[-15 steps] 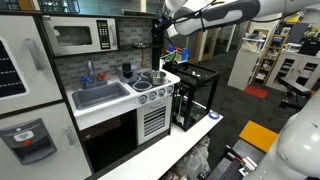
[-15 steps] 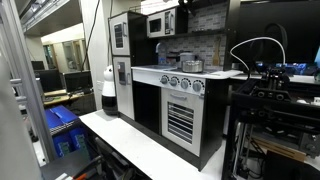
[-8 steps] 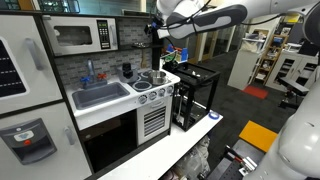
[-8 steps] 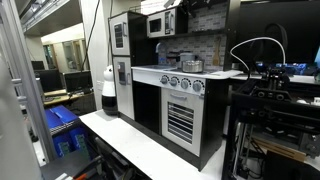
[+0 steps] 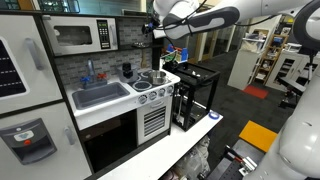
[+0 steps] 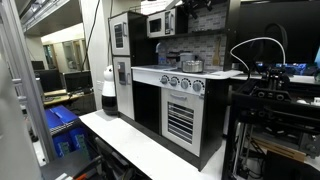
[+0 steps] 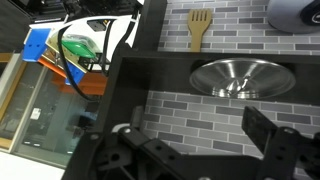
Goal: Pick up the lid and put it on the pot
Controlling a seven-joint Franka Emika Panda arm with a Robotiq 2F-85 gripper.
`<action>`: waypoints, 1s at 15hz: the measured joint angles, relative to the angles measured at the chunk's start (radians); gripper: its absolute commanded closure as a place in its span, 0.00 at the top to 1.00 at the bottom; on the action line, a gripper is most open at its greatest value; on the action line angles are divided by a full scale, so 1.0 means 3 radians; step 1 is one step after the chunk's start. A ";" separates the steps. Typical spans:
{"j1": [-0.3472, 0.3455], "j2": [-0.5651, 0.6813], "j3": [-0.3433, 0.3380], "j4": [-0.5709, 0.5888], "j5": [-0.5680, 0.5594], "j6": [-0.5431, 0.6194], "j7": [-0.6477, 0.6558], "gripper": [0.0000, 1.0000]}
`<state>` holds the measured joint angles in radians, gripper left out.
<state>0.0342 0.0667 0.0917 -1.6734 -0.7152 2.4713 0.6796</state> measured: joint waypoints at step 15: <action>0.0178 0.0102 -0.0072 0.0010 -0.0421 0.0051 0.0306 1.00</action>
<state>0.0875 0.0974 0.0701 -1.6703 -0.8414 2.4867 0.7714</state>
